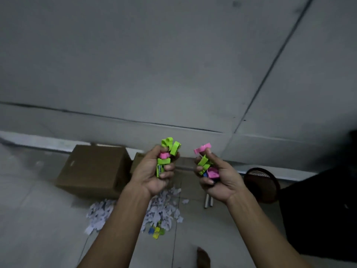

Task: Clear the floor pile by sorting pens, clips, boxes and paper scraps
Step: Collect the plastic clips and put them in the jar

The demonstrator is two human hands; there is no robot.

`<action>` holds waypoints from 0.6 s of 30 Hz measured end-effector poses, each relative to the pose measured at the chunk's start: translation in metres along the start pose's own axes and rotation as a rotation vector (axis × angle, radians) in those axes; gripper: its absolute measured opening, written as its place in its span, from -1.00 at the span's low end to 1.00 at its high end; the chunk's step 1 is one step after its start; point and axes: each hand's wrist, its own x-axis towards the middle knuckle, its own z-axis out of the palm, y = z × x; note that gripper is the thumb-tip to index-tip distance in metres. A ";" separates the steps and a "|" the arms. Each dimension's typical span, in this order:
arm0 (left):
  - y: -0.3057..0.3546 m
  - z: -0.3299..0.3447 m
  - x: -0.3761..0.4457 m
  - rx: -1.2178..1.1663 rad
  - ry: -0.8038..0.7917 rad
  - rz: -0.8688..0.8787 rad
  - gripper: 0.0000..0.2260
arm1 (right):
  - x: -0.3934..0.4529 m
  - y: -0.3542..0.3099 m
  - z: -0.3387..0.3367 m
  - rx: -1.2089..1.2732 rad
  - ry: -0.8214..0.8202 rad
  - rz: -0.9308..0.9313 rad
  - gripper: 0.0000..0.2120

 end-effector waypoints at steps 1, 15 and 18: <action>-0.004 0.016 -0.002 0.020 -0.020 -0.017 -0.85 | -0.015 -0.008 0.000 0.014 0.013 -0.036 -0.49; -0.129 0.214 0.047 0.328 -0.230 -0.316 -0.82 | -0.194 -0.147 -0.090 0.230 0.160 -0.533 -0.38; -0.171 0.266 0.068 0.382 -0.265 -0.347 -0.82 | -0.234 -0.184 -0.125 0.264 0.251 -0.617 -0.54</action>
